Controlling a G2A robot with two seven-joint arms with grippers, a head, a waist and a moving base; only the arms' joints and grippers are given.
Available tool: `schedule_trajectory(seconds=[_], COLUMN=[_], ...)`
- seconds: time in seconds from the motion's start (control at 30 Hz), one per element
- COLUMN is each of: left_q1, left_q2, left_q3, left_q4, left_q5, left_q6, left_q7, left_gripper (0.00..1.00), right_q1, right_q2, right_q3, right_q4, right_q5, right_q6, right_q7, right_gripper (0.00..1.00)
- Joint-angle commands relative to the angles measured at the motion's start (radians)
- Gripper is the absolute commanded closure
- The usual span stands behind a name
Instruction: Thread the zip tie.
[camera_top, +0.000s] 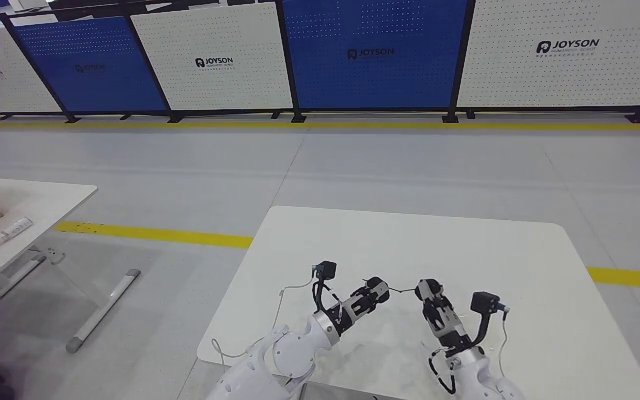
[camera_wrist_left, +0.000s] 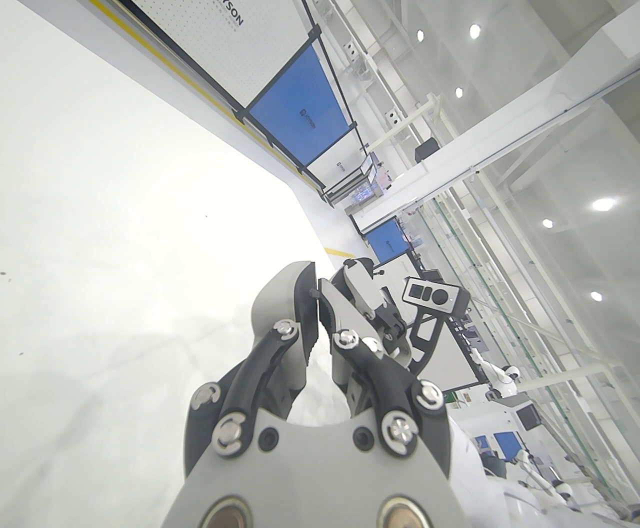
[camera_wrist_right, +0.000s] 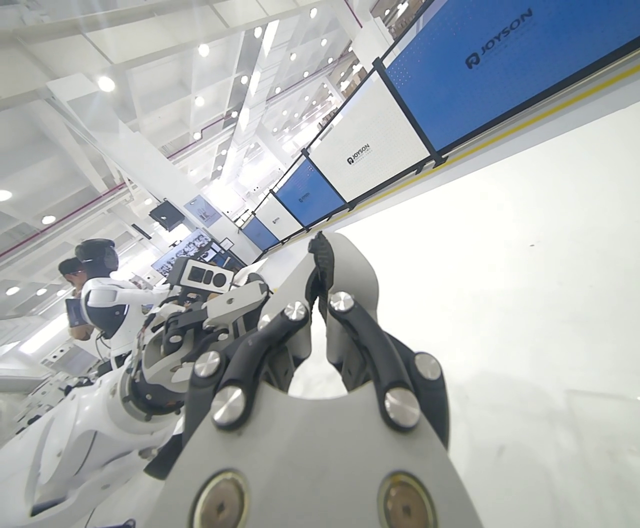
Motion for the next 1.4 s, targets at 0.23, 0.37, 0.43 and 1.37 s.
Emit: schedule_trajectory(seconds=[0.23,0.37,0.43,1.37], left_q1=[0.000,0.000,0.000,0.000], left_q2=[0.000,0.000,0.000,0.000], left_q3=[0.000,0.000,0.000,0.000], left_q4=[0.000,0.000,0.000,0.000], left_q5=[0.000,0.000,0.000,0.000], left_q6=[0.000,0.000,0.000,0.000], left_q7=[0.000,0.000,0.000,0.000], left_gripper=[1.00,1.00,1.00,1.00], right_q1=[-0.013,-0.018,-0.018,0.004], right_q2=[-0.004,-0.005,-0.006,-0.028], right_q3=[0.015,0.024,0.027,0.020], right_q4=[-0.014,-0.014,-0.014,0.008], right_q5=[-0.010,-0.006,-0.014,-0.017], right_q6=[0.001,-0.003,0.003,-0.002], right_q7=[0.003,0.010,0.011,0.059], right_gripper=[1.00,1.00,1.00,1.00])
